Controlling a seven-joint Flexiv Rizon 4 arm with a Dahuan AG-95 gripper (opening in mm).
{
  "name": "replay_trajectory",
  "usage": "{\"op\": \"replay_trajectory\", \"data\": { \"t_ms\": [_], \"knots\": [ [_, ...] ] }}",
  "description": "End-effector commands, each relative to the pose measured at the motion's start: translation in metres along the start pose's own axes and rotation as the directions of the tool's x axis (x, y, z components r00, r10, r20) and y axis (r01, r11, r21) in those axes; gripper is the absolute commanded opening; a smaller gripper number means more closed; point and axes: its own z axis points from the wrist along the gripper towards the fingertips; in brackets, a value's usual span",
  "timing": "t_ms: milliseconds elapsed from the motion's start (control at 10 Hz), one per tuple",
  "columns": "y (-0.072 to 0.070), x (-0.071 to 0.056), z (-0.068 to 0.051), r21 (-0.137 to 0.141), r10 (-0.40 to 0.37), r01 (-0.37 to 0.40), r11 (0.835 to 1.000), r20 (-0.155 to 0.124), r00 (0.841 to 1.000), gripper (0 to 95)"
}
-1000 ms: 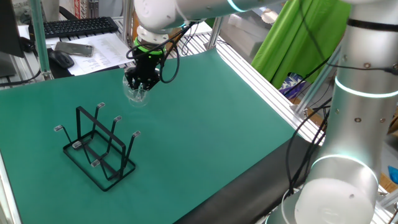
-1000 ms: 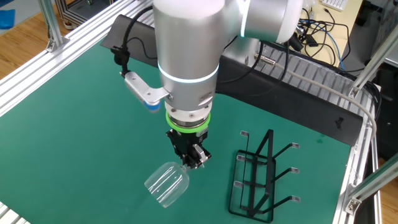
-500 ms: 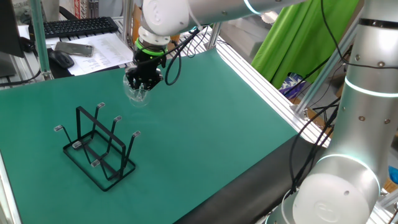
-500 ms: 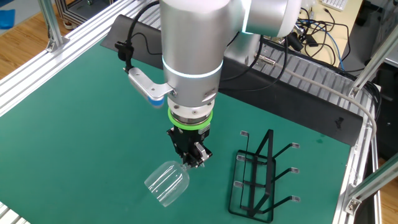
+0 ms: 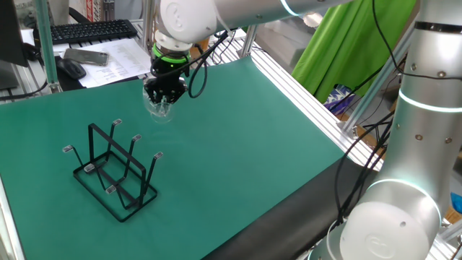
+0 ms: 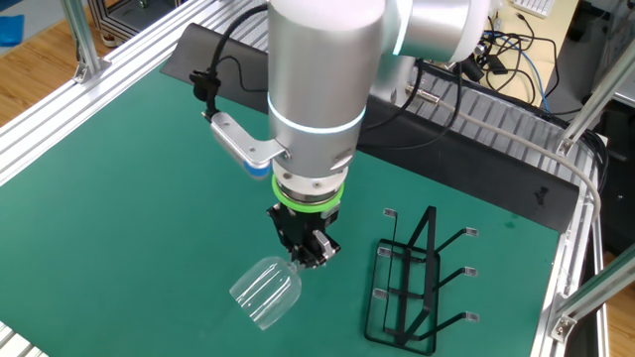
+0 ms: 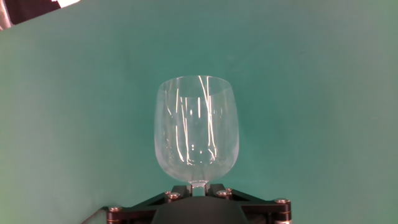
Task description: Take the cup off the cup rack
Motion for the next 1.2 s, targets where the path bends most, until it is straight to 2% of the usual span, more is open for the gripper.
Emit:
{"op": "replay_trajectory", "data": {
  "t_ms": [100,400,500,600,800,1000,1200],
  "knots": [
    [-0.002,0.001,-0.005,0.011,-0.008,0.008,1.0,0.027,1.0,0.0],
    [-0.002,0.001,-0.005,0.007,-0.005,0.005,1.0,0.035,0.999,0.0],
    [-0.002,0.001,-0.005,0.001,-0.007,0.007,1.0,0.053,0.999,0.0],
    [-0.002,0.001,-0.005,0.0,-0.006,0.006,1.0,0.058,0.998,0.0],
    [-0.002,0.001,-0.003,-0.007,-0.002,0.003,1.0,0.054,0.999,0.0],
    [0.0,0.003,0.004,-0.012,0.003,-0.002,1.0,0.053,0.999,0.0],
    [0.001,0.008,0.008,-0.014,0.009,-0.008,1.0,0.062,0.998,0.0]
  ]
}}
